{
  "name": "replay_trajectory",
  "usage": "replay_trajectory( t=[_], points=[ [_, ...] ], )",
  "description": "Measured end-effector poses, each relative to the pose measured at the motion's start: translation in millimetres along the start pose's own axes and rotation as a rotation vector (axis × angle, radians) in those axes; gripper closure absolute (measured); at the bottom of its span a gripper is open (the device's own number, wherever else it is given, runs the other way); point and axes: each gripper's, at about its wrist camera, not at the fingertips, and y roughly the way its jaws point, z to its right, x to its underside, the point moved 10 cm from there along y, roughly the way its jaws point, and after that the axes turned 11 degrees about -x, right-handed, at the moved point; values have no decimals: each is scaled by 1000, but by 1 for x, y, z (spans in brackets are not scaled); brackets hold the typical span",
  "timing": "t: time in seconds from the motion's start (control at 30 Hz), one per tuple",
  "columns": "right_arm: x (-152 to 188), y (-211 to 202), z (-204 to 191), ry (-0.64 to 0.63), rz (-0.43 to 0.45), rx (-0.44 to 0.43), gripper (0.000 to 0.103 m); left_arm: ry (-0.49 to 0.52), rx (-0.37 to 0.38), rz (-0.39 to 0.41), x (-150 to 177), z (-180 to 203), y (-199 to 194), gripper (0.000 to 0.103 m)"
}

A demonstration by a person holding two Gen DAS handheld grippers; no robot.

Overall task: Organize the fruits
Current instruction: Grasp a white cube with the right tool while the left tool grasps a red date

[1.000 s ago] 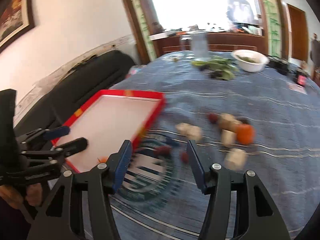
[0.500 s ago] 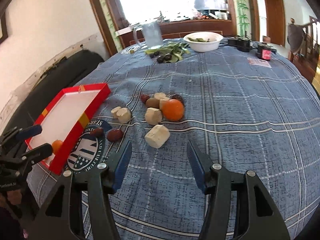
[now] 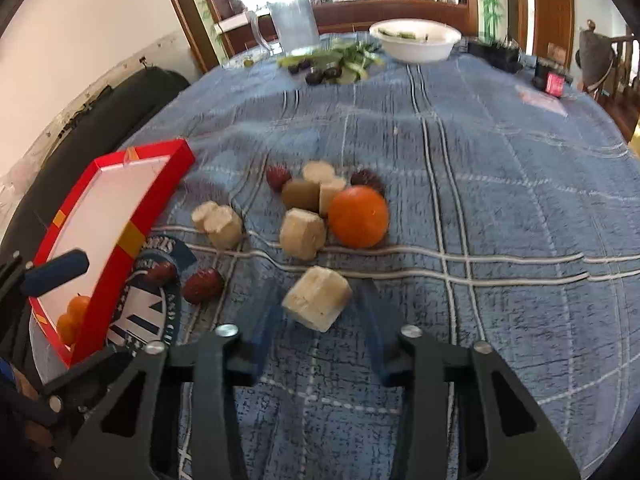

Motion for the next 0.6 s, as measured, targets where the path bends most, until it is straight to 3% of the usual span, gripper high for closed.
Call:
replay_trajectory(
  t=[0.07,0.23,0.37,0.6],
  points=[
    [-1,-1,1,6,11,-25,67,18,17,-9,-3,6,5,44],
    [-4,-11,11,69,51,-55,68,48,57,-38,-11,20,23,51],
    [-12,-23,20,147,104,-109,68,73,78,-70,-6,26,33,69],
    [-15,-24,23,173,108,-125,68,70,101,-110,-1,22,49,72]
  ],
)
